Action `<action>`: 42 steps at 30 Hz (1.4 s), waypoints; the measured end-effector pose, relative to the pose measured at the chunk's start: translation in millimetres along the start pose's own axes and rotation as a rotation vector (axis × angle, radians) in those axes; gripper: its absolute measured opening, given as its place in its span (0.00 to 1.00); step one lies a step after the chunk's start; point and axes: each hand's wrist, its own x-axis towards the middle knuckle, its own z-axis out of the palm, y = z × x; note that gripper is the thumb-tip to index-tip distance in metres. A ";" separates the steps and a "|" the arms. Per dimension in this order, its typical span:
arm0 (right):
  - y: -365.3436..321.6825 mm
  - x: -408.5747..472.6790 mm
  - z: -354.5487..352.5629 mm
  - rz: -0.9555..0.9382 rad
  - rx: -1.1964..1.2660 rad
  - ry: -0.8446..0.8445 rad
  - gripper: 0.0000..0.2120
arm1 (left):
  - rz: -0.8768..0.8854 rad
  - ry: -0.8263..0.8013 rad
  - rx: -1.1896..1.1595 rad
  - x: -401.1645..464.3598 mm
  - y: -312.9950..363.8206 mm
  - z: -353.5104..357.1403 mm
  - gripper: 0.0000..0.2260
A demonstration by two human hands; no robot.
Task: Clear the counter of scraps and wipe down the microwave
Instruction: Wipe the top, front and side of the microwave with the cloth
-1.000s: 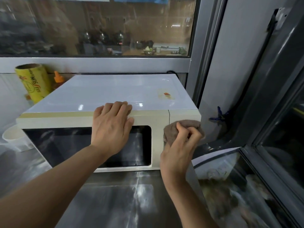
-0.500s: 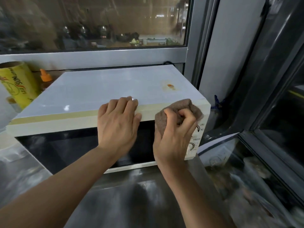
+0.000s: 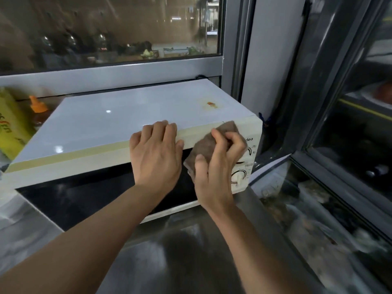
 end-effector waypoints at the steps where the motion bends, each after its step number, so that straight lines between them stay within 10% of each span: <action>1: 1.9 3.2 0.6 0.000 -0.023 0.009 0.23 | 0.001 0.002 -0.002 -0.1 -0.1 -0.1 0.16; 16: 78.9 -86.4 28.3 0.255 -0.179 0.058 0.14 | 0.020 0.059 0.020 -1.0 -1.8 8.1 0.14; 31: 45.6 -30.2 24.2 -0.042 -0.265 0.162 0.16 | 0.029 0.079 0.016 -1.8 -2.0 7.6 0.14; 42: 78.7 -88.1 43.9 0.125 -0.037 0.203 0.17 | 0.035 0.108 0.049 -1.0 -1.3 10.2 0.13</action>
